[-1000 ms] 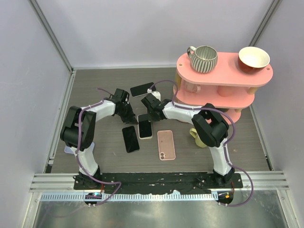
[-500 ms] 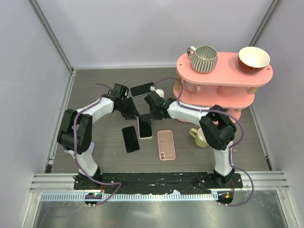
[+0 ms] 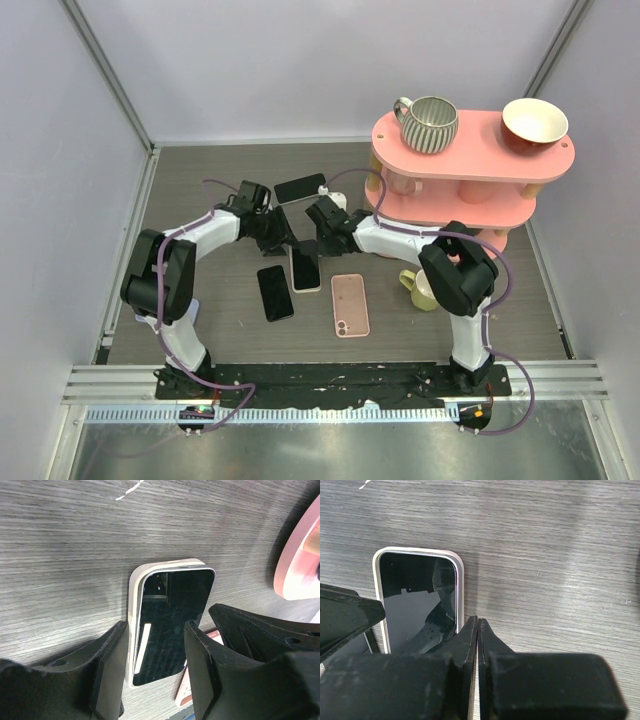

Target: Put the phone into the phone case

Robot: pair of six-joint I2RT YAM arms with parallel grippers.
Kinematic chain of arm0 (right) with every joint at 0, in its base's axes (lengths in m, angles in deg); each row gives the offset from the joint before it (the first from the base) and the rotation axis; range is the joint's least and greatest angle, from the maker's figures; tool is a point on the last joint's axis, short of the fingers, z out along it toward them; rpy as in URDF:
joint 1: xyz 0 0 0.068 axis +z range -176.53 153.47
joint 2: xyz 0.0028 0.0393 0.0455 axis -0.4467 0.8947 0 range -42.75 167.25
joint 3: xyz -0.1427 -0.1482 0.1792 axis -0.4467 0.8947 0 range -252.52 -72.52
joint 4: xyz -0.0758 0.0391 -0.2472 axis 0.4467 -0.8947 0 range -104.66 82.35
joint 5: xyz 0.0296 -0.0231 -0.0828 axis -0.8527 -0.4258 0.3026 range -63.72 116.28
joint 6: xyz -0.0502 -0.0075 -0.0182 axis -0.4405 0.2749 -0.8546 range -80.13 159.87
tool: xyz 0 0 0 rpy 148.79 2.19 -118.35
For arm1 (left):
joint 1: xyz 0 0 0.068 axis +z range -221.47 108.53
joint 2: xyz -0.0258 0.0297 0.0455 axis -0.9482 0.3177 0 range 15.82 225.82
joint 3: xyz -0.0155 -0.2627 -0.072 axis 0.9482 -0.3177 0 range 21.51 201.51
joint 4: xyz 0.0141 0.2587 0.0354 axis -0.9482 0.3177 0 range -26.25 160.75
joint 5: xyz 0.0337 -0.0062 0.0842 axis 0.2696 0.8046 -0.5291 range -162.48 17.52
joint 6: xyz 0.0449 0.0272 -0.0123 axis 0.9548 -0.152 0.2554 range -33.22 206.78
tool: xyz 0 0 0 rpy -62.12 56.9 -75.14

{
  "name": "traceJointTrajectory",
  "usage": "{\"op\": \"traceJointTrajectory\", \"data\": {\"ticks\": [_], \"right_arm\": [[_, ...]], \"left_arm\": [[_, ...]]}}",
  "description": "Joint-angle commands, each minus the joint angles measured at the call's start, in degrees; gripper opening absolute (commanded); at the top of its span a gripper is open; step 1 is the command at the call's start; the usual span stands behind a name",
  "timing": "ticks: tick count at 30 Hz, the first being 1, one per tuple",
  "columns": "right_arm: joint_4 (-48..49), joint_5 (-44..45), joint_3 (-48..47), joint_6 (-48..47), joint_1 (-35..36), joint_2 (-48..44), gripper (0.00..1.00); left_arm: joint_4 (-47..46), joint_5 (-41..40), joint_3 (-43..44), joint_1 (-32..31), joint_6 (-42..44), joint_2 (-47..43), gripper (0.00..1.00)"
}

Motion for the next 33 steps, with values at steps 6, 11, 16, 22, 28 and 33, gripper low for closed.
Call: {"op": "traceJointTrajectory", "data": {"ticks": [6,11,16,22,28,33], "right_arm": [[2.6,-0.3,-2.7,1.5,0.6,2.8,0.05],[2.7,-1.0,-4.2,2.3,0.8,4.2,0.04],[4.1,-1.7,-3.8,3.6,0.9,3.9,0.04],[8.1,-3.5,0.0,5.6,0.9,2.6,0.03],[8.7,-2.8,0.5,5.4,0.9,3.4,0.02],[8.7,-2.7,-0.2,5.0,0.9,3.7,0.03]], "left_arm": [[-6.4,1.5,-2.9,-0.5,1.4,0.2,0.55],[-11.9,5.0,-5.3,-0.8,0.4,-0.2,0.56],[-20.3,8.0,-9.2,-0.9,-2.8,-1.3,0.56],[-30.4,11.3,-12.6,-0.9,-8.1,-1.9,0.56],[-35.2,13.7,-14.6,-0.9,-10.0,-2.8,0.56],[-36.2,14.5,-15.7,-1.6,-10.5,-3.0,0.56]]}}
